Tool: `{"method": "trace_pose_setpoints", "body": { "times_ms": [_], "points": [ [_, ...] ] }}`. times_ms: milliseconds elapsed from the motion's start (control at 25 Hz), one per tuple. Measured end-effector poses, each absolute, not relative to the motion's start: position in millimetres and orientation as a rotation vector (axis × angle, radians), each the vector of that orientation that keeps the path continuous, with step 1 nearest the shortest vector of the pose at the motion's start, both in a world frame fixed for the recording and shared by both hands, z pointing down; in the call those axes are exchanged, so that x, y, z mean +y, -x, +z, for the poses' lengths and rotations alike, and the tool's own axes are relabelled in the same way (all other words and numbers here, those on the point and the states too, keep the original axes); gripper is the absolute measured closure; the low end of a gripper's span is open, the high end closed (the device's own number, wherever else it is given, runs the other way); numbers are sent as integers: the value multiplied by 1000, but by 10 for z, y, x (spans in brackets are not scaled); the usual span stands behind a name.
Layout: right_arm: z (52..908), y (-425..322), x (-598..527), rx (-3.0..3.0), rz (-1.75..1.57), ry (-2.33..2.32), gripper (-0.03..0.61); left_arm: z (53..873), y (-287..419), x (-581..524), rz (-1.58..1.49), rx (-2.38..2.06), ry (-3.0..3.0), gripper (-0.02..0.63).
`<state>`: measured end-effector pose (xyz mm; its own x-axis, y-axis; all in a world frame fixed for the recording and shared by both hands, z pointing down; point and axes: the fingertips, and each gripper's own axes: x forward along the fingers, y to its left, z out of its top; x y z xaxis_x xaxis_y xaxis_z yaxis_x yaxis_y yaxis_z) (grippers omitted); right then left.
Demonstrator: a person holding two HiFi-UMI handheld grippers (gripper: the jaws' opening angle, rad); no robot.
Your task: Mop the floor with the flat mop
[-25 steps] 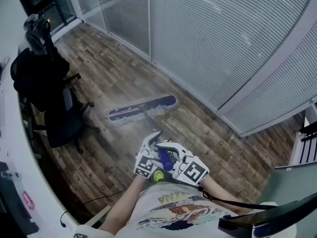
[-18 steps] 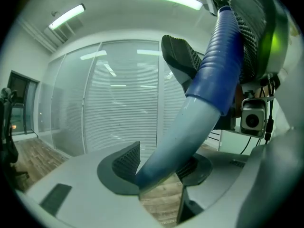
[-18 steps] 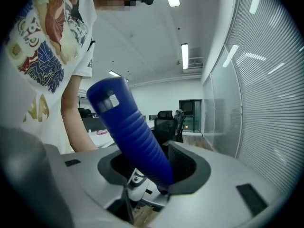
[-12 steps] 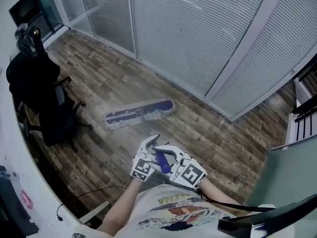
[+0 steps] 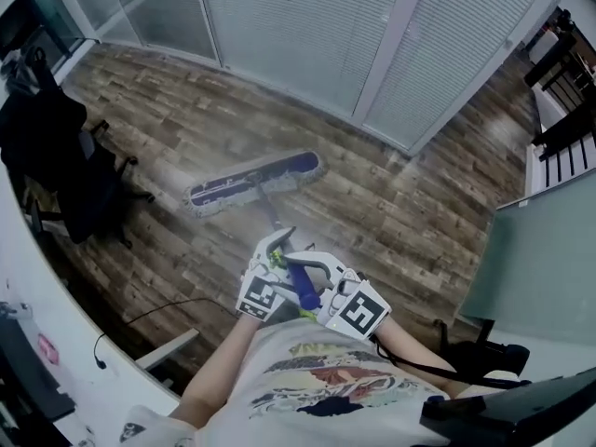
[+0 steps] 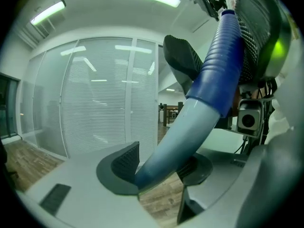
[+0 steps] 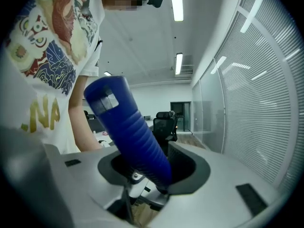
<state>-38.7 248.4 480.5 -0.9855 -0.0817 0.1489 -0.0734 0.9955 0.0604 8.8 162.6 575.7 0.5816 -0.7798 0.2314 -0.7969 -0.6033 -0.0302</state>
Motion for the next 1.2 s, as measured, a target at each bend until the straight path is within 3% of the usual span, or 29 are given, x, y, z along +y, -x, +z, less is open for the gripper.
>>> {"method": "trace_pose_setpoints", "body": {
  "times_ms": [280, 520, 640, 1200],
  "points": [
    [4738, 292, 3359, -2971, -99, 15, 396, 5618, -202, 2442, 231, -1436, -2675, 431],
    [4815, 439, 3434, -3061, -80, 11, 396, 5723, -69, 2526, 296, -1412, -2740, 440],
    [4778, 599, 3235, -3092, -54, 12, 394, 5695, 83, 2349, 312, -1433, -2770, 465],
    [4947, 1993, 1498, -3031, -120, 102, 377, 5910, 1421, 522, 448, -1348, -2784, 465]
  ]
}}
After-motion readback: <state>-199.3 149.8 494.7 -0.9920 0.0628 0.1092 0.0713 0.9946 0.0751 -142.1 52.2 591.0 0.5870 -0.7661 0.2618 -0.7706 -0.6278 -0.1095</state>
